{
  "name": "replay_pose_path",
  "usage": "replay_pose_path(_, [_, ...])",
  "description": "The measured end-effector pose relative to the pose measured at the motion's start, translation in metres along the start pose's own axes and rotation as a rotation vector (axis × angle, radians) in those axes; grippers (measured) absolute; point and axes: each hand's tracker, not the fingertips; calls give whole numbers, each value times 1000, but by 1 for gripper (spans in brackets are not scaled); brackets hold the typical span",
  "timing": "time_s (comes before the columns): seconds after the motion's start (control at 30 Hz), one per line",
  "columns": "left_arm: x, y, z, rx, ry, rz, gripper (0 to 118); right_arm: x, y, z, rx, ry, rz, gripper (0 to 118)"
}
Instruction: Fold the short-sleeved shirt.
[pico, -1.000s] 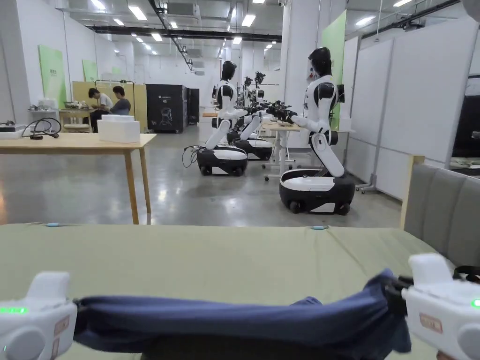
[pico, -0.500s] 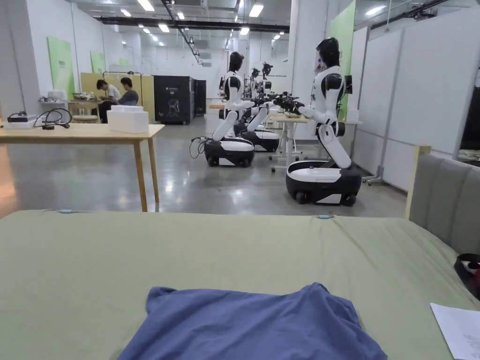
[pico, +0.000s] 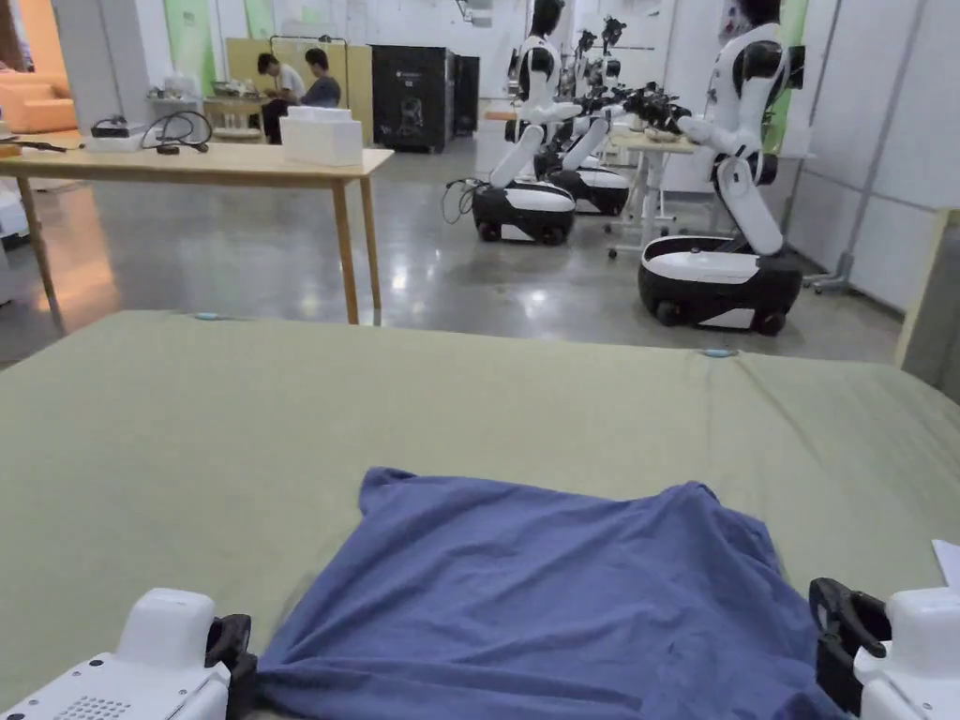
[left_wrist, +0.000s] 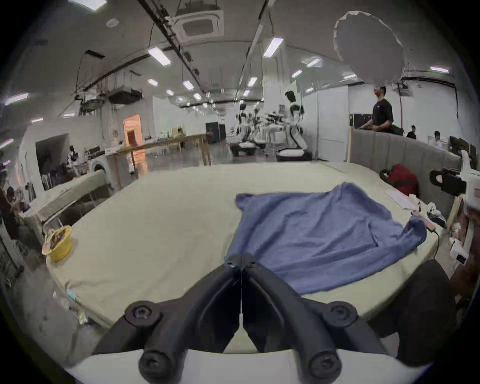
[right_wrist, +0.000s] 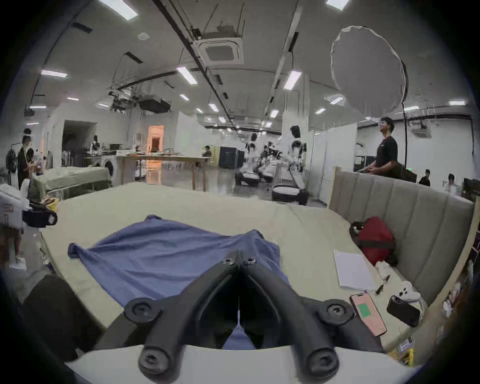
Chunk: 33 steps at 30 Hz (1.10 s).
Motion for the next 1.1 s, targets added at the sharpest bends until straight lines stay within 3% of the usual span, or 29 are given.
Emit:
replay_pose_path(0.17, [-49, -28, -7, -116, 39, 59, 0, 8, -11, 1, -56, 10, -4, 0])
replay_pose_path(0.2, [-56, -33, -10, -146, 27, 64, 14, 12, -15, -1, -74, 7, -10, 0])
replay_pose_path(0.27, [-59, -38, -17, -170, 10, 56, 20, 8, -22, -5, -101, 5, -23, 0])
replay_pose_path(0.3, [-61, -40, -23, -191, -17, 56, 37, 11, -26, -7, -115, 5, -33, 0])
replay_pose_path(0.37, [-60, -44, -42, -252, -47, 35, 111, 4, -30, -9, -139, -7, -37, 0])
replay_pose_path(0.4, [-52, -43, -47, -228, -48, 16, 118, 7, -34, -11, -155, -9, -41, 0])
replay_pose_path(0.57, [-41, -39, -99, -284, -60, -18, 114, 13, -52, -17, -247, -31, -55, 0])
replay_pose_path(0.63, [-39, -35, -115, -306, -74, -38, 102, 20, -63, -18, -284, -37, -54, 0])
replay_pose_path(0.67, [-36, -34, -120, -316, -76, -45, 82, 24, -67, -19, -302, -44, -57, 0])
replay_pose_path(0.7, [-36, -33, -126, -333, -99, -48, 23, 27, -69, -18, -318, -53, -66, 0])
replay_pose_path(0.73, [-35, -32, -133, -366, -124, -59, 3, 31, -72, -18, -330, -54, -89, 2])
replay_pose_path(0.77, [-32, -32, -136, -355, -111, -49, 2, 36, -77, -16, -338, -40, -134, 16])
replay_pose_path(0.8, [-20, -26, -127, -346, -89, -87, 3, 39, -79, -14, -331, -31, -151, 69])
replay_pose_path(0.83, [-18, -23, -125, -346, -86, -91, 2, 41, -81, -15, -337, -26, -142, 108])
replay_pose_path(0.87, [-18, -20, -124, -344, -88, -86, 2, 39, -84, -19, -376, -17, -129, 118])
replay_pose_path(1.0, [-5, -16, -109, -330, -87, -60, 2, 36, -98, -33, -411, -5, -73, 115])
replay_pose_path(1.03, [-3, -15, -107, -328, -87, -57, 2, 35, -103, -38, -433, 14, -83, 98])
replay_pose_path(1.1, [0, -13, -104, -324, -89, -50, 2, 40, -110, -47, -410, 78, -170, 3])
